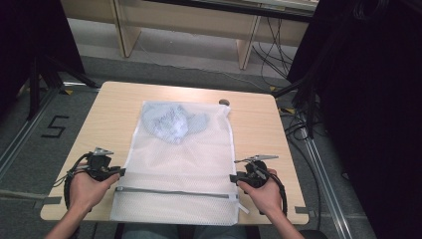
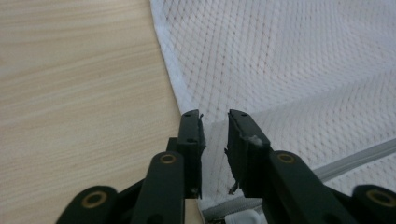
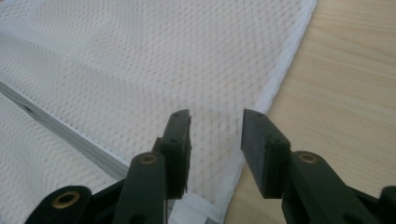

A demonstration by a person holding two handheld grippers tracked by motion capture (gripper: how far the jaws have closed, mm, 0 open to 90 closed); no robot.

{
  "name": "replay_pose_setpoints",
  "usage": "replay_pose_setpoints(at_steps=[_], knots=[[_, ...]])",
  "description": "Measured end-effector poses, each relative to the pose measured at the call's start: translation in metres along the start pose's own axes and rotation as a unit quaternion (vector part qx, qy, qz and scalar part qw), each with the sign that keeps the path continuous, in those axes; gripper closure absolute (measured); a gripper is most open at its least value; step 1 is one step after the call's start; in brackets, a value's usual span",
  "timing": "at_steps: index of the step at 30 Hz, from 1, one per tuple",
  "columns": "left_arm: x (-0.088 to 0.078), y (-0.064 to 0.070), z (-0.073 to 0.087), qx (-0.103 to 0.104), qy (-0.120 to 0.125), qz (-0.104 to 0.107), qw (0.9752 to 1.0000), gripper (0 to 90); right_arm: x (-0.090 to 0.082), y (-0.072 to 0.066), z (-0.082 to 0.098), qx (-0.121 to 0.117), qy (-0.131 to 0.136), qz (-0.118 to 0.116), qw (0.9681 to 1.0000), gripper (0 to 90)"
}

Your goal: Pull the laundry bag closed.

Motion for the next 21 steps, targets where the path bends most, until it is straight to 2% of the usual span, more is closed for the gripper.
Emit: replay_pose_setpoints(at_steps=[1,3,4,5,6,7,8,10,12,13,15,16,18,19,20,21], knots=[[-0.001,0.000,0.003,-0.002,-0.012,-0.001,0.9999,77.3,0.000,0.001,0.000,0.000,-0.004,0.006,1.0000,63.7],[0.000,0.000,0.005,-0.005,-0.016,-0.002,0.9999,79.7,0.000,0.000,0.000,0.002,-0.003,0.008,1.0000,63.8],[0.002,0.000,0.005,-0.009,-0.010,-0.004,0.9999,81.1,0.000,-0.003,0.000,0.001,-0.004,0.002,1.0000,63.8],[0.001,0.001,0.008,-0.012,-0.022,-0.003,0.9997,81.1,0.000,-0.003,0.000,0.001,-0.004,0.002,1.0000,63.8],[0.000,0.000,0.011,-0.010,-0.042,0.001,0.9991,82.3,0.000,-0.004,0.000,0.000,-0.003,-0.001,1.0000,63.9],[0.002,0.001,0.014,-0.006,-0.046,0.002,0.9989,84.3,0.001,-0.006,0.000,-0.001,-0.005,0.001,1.0000,64.4],[0.000,0.000,0.017,-0.002,-0.060,-0.002,0.9982,85.6,0.002,-0.008,-0.002,0.000,-0.004,-0.002,1.0000,64.8],[-0.001,-0.001,0.019,0.003,-0.067,-0.002,0.9977,86.6,0.002,-0.011,-0.003,0.000,-0.004,-0.007,1.0000,65.1],[-0.001,-0.003,0.021,0.004,-0.072,-0.011,0.9973,88.7,0.003,-0.020,-0.007,-0.010,-0.001,-0.011,0.9999,66.3],[-0.003,-0.003,0.022,0.005,-0.083,-0.012,0.9965,89.0,0.004,-0.023,-0.008,-0.014,-0.001,-0.013,0.9998,66.6],[-0.002,-0.002,0.022,0.002,-0.083,-0.014,0.9965,89.2,0.005,-0.031,-0.008,-0.014,-0.002,-0.025,0.9996,67.2],[-0.003,-0.002,0.023,0.004,-0.091,-0.011,0.9958,89.3,0.006,-0.034,-0.008,-0.012,-0.003,-0.027,0.9996,67.5],[0.000,0.000,0.024,0.000,-0.085,-0.016,0.9962,89.5,0.007,-0.036,-0.009,-0.019,0.000,-0.028,0.9994,67.8],[0.000,-0.001,0.025,0.004,-0.091,-0.011,0.9958,89.5,0.009,-0.040,-0.010,-0.024,0.003,-0.030,0.9992,68.4],[0.001,-0.002,0.025,0.010,-0.084,-0.013,0.9963,89.6,0.010,-0.047,-0.011,-0.012,0.009,-0.039,0.9991,68.8],[0.001,-0.002,0.025,0.010,-0.084,-0.013,0.9963,89.6,0.013,-0.049,-0.012,-0.015,0.015,-0.042,0.9989,69.0]])
Point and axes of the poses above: each handheld gripper's, and its own axes: x roughly forward along the jaws, z roughly out of its underside, y roughly to its right, the point moved 10 cm from there along x, roughly forward along the jaws, and after that the axes turned 15 degrees about y, right-handed, at the moved point
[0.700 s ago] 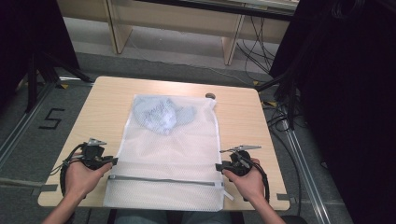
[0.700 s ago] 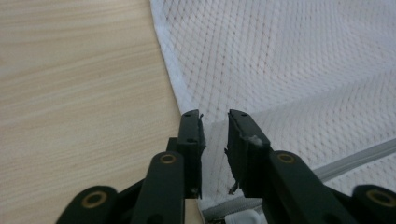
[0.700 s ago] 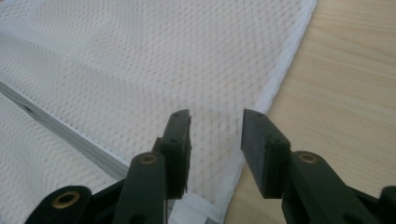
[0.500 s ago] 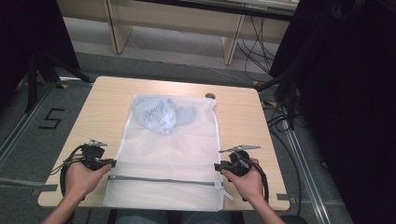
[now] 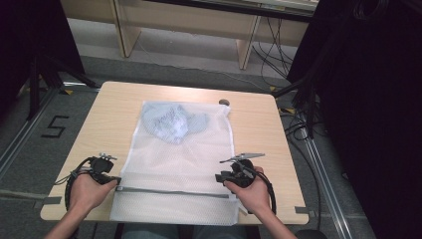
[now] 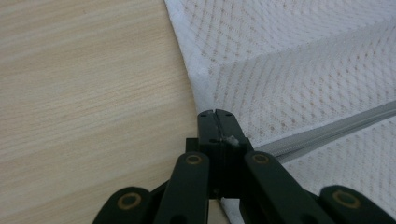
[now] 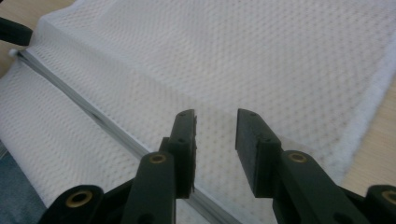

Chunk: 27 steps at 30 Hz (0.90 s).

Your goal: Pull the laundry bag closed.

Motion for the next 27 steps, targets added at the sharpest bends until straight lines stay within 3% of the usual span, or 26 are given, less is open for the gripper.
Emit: replay_pose_setpoints(at_steps=[5,6,9,10,11,14,15,17,18,20,21,26,27], knots=[[0.001,-0.001,0.003,-0.005,-0.011,-0.004,0.9999,89.6,0.006,-0.012,0.001,-0.018,-0.022,-0.009,0.9996,69.7],[0.001,0.003,0.005,-0.027,-0.013,-0.003,0.9995,89.6,0.008,-0.017,0.000,-0.017,-0.023,-0.012,0.9995,69.8],[0.001,0.002,0.007,-0.026,-0.024,-0.003,0.9994,89.6,0.014,-0.029,-0.002,-0.027,-0.024,-0.025,0.9990,70.4],[0.002,0.002,0.007,-0.028,-0.022,0.000,0.9994,89.6,0.021,-0.041,-0.006,-0.033,-0.004,-0.048,0.9983,70.8],[0.002,0.002,0.007,-0.030,-0.022,-0.001,0.9993,89.6,0.023,-0.045,-0.006,-0.040,-0.007,-0.056,0.9976,71.0],[0.002,0.002,0.008,-0.031,-0.027,0.000,0.9991,89.6,0.028,-0.054,-0.007,-0.030,-0.006,-0.059,0.9978,71.2],[0.002,0.002,0.008,-0.031,-0.027,0.000,0.9991,89.7,0.033,-0.060,-0.007,-0.042,-0.008,-0.071,0.9966,71.1],[0.001,0.002,0.008,-0.031,-0.028,0.002,0.9991,89.6,0.036,-0.067,-0.007,-0.044,-0.013,-0.074,0.9963,71.0],[0.002,-0.003,0.007,-0.011,-0.024,0.009,0.9996,89.6,0.038,-0.070,-0.007,-0.045,-0.016,-0.076,0.9960,71.0],[0.002,-0.002,0.007,-0.018,-0.024,0.007,0.9995,89.6,0.039,-0.075,-0.006,-0.038,-0.021,-0.078,0.9960,71.0],[0.001,0.000,0.007,-0.035,-0.025,0.003,0.9991,89.6,0.043,-0.078,-0.007,-0.050,-0.023,-0.079,0.9953,71.0],[0.001,0.000,0.007,-0.038,-0.025,0.008,0.9990,89.6,0.050,-0.088,-0.006,-0.052,-0.032,-0.087,0.9943,71.1],[0.000,0.001,0.006,-0.035,-0.022,0.007,0.9991,89.6,0.055,-0.091,-0.007,-0.051,-0.020,-0.087,0.9948,71.1]])
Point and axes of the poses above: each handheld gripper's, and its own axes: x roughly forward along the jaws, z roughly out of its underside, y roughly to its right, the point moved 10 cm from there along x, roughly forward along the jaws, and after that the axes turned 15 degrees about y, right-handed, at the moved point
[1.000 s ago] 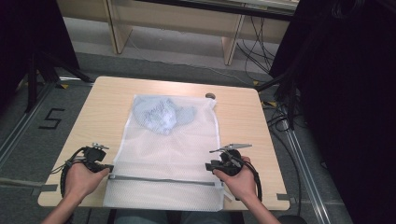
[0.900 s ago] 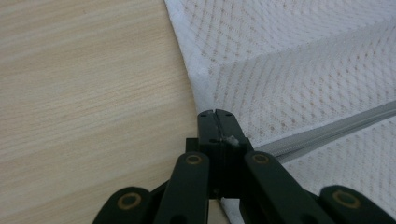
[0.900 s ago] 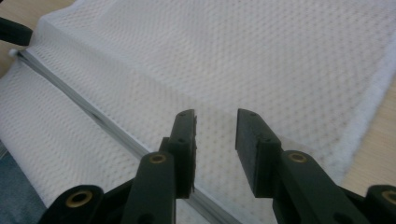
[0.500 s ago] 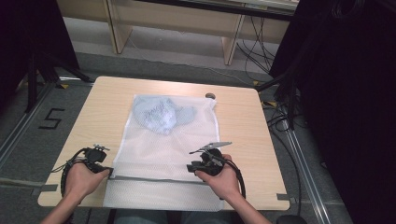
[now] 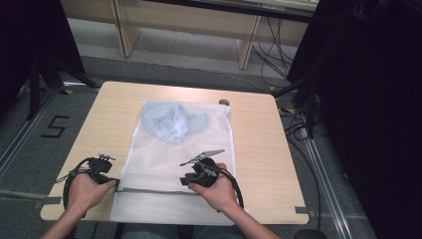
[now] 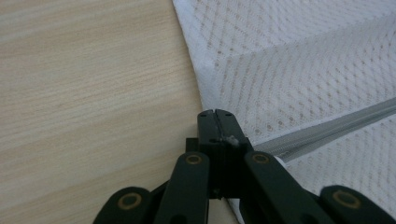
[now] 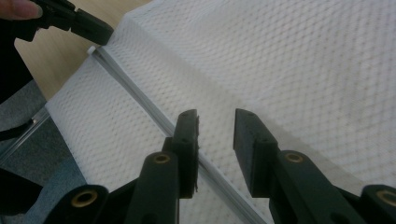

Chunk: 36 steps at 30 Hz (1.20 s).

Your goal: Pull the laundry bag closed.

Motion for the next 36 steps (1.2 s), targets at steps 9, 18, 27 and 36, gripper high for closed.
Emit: replay_pose_setpoints(at_steps=[9,18,27,36], knots=[[0.007,0.004,-0.001,0.007,-0.003,0.005,1.0000,89.6,0.025,-0.030,0.000,-0.021,-0.026,-0.034,0.9989,71.0],[0.005,0.000,-0.001,0.019,-0.009,0.007,0.9998,89.4,0.062,-0.064,0.003,-0.023,-0.037,-0.069,0.9967,71.2],[0.005,0.001,0.000,-0.003,-0.007,0.009,0.9999,89.4,0.085,-0.086,-0.002,-0.020,-0.043,-0.083,0.9954,71.4],[0.005,0.000,0.001,-0.002,-0.010,0.010,0.9999,89.5,0.099,-0.095,-0.008,-0.021,-0.042,-0.086,0.9952,71.8]])
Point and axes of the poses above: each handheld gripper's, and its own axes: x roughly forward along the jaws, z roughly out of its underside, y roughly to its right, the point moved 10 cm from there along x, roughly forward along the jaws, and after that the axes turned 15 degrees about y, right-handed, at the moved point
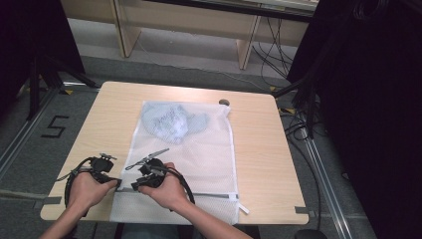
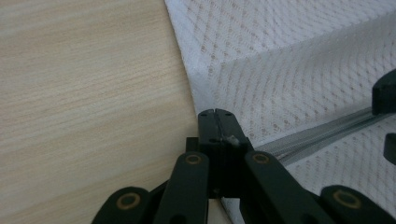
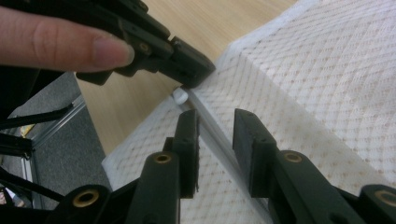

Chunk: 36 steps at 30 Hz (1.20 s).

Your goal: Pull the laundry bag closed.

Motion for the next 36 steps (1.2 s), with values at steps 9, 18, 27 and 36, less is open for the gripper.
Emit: replay_pose_setpoints(at_steps=[9,18,27,36], knots=[[0.000,-0.001,0.000,0.000,-0.006,0.002,1.0000,89.6,0.010,-0.002,0.003,0.001,-0.007,-0.006,1.0000,73.0],[0.000,-0.001,0.000,-0.001,-0.005,0.004,1.0000,89.6,0.019,-0.009,0.007,0.012,-0.020,-0.024,0.9994,75.8],[0.001,-0.003,-0.002,-0.007,-0.003,0.014,0.9999,89.6,0.026,-0.011,0.003,0.020,-0.018,-0.016,0.9995,74.2],[0.001,-0.004,-0.001,-0.007,-0.005,0.014,0.9999,89.6,0.036,-0.015,0.000,0.028,-0.022,-0.024,0.9991,73.7]])
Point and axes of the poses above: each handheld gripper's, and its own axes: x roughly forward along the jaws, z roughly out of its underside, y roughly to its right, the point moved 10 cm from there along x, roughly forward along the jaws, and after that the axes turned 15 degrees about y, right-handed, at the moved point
